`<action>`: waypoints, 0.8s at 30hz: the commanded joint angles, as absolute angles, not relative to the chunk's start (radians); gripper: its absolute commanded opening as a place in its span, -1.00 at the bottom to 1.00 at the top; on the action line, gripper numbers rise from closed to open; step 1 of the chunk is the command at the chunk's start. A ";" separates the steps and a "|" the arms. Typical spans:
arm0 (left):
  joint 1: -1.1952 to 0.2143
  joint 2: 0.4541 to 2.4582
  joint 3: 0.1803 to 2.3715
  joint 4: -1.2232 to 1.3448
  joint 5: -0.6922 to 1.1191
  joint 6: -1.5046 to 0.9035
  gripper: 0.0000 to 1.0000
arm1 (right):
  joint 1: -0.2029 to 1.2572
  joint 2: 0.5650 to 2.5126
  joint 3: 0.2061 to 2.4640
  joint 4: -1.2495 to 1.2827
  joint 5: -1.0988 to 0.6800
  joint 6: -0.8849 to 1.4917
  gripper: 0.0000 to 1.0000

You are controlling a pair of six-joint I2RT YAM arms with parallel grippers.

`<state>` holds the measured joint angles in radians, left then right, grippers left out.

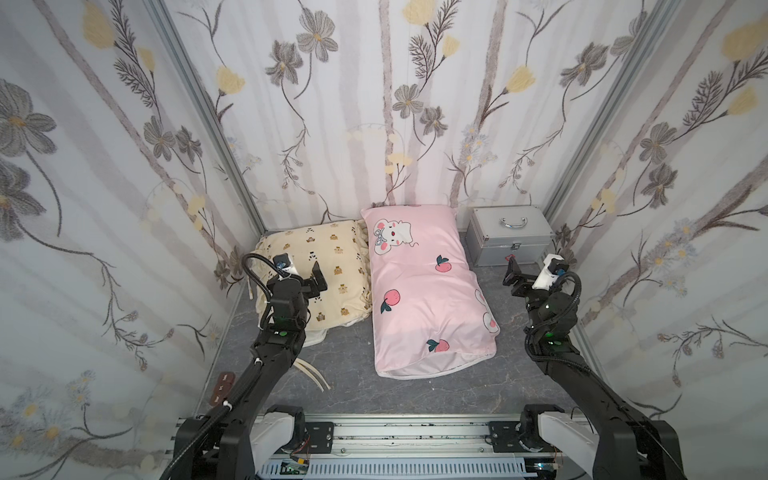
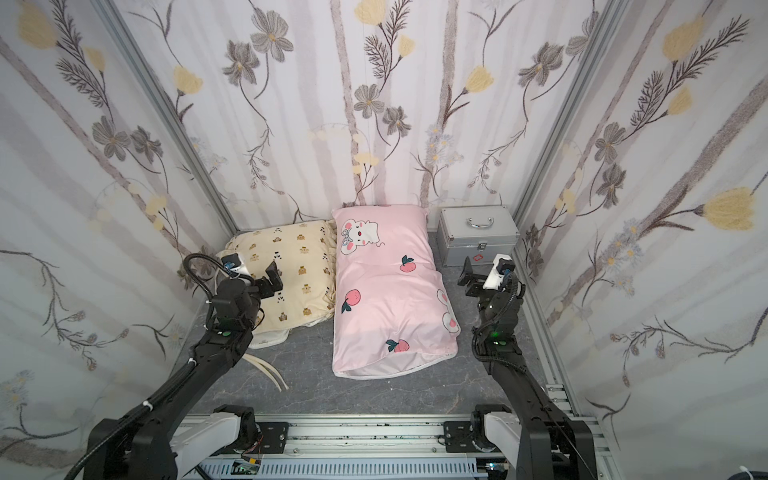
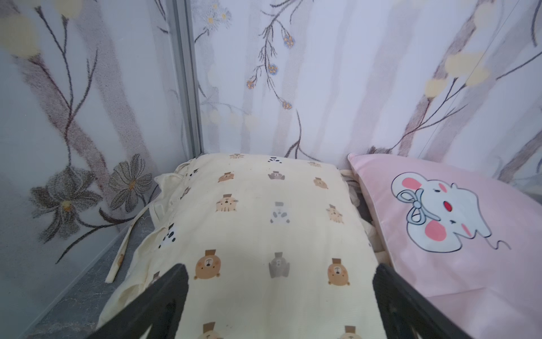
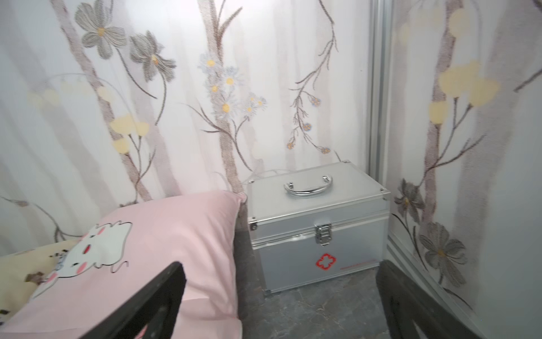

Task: Zip up pillowcases
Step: Adjust the pillowcase at the center of the board.

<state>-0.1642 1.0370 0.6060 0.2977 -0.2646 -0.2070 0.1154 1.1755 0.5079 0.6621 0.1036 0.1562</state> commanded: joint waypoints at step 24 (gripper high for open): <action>-0.017 1.579 0.849 -0.108 0.046 -0.556 0.74 | 0.700 2.182 1.469 -0.022 -0.234 0.469 0.36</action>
